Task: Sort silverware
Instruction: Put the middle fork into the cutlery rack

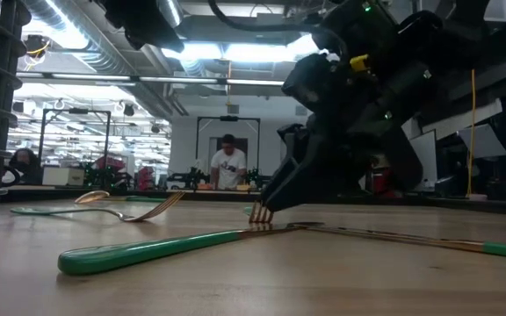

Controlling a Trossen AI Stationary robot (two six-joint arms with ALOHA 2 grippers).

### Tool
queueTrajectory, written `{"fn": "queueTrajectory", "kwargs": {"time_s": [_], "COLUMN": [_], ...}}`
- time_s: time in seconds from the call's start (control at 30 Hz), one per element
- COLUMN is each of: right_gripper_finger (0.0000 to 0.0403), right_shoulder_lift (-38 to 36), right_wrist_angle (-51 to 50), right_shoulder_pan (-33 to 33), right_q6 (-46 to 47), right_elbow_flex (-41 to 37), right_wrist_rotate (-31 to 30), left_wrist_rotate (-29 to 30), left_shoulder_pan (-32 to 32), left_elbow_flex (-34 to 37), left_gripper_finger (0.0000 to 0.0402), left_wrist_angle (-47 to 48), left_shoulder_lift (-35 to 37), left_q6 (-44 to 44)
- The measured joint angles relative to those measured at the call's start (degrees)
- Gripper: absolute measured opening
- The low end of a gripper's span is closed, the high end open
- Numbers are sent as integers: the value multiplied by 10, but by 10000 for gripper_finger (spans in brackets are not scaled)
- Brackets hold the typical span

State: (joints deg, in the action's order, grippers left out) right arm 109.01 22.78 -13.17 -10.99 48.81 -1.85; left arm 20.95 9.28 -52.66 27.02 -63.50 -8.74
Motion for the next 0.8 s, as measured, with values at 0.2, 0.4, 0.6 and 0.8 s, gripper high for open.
{"fn": "queueTrajectory", "kwargs": {"time_s": [0.2,0.4,0.6,0.8], "right_gripper_finger": [97,97,97,97], "right_shoulder_lift": [0,0,0,9], "right_wrist_angle": [2,1,1,0], "right_shoulder_pan": [0,1,1,1], "right_q6": [0,0,0,0], "right_elbow_flex": [0,0,0,0], "right_wrist_rotate": [-26,-27,-27,-27], "left_wrist_rotate": [0,0,0,0], "left_shoulder_pan": [0,0,0,0], "left_elbow_flex": [0,0,0,0], "left_gripper_finger": [5,5,5,5], "left_wrist_angle": [11,11,10,10], "left_shoulder_lift": [0,0,0,0], "left_q6": [0,0,0,0]}}
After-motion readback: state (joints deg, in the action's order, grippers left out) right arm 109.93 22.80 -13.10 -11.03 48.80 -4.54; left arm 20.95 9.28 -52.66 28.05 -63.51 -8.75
